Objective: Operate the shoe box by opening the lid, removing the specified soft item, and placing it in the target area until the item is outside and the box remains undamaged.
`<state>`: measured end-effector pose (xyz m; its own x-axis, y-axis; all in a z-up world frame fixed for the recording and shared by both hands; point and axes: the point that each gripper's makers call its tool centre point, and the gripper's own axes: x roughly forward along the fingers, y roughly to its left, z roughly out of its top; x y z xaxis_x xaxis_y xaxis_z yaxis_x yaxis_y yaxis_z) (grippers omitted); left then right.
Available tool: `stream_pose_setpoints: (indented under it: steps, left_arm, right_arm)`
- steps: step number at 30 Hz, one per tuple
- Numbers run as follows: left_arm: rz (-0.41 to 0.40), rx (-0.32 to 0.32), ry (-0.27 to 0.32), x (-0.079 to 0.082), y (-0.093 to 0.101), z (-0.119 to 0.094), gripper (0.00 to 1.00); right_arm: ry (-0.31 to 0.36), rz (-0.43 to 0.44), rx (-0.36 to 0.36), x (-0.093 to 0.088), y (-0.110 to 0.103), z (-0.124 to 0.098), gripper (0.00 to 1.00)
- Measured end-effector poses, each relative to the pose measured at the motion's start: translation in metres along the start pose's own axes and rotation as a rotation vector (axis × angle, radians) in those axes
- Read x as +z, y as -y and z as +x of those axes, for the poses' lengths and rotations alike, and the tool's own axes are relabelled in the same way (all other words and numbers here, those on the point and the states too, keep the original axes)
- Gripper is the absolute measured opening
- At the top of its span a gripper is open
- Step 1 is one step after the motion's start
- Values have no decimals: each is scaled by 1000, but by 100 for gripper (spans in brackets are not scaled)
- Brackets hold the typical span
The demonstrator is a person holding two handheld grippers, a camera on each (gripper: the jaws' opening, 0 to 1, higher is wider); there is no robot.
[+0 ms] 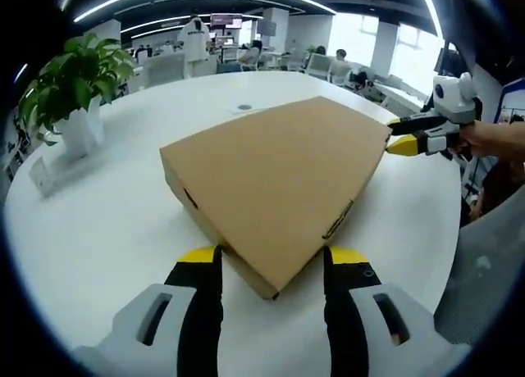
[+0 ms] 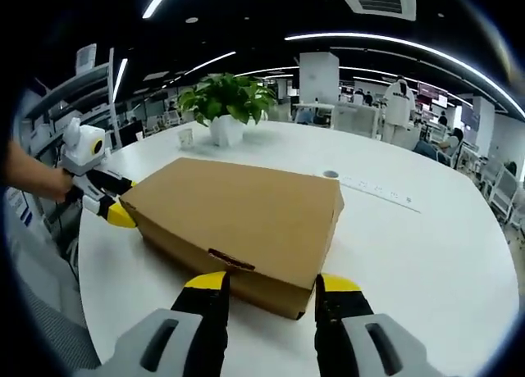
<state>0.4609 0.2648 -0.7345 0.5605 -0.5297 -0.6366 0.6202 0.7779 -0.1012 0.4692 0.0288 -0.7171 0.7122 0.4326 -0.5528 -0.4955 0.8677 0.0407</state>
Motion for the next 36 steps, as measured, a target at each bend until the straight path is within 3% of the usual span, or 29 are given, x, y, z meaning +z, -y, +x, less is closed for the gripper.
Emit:
stream_pose_setpoints:
  steps: [16,36]
  left_arm:
    - [34,-52,-2,-1,-4,-9,46]
    - [40,-76,-1,-6,-23,-17,45]
  right_arm:
    - [3,47,-20,-2,-17,-4,35]
    - [-3,22,-4,-1,-34,-1,30]
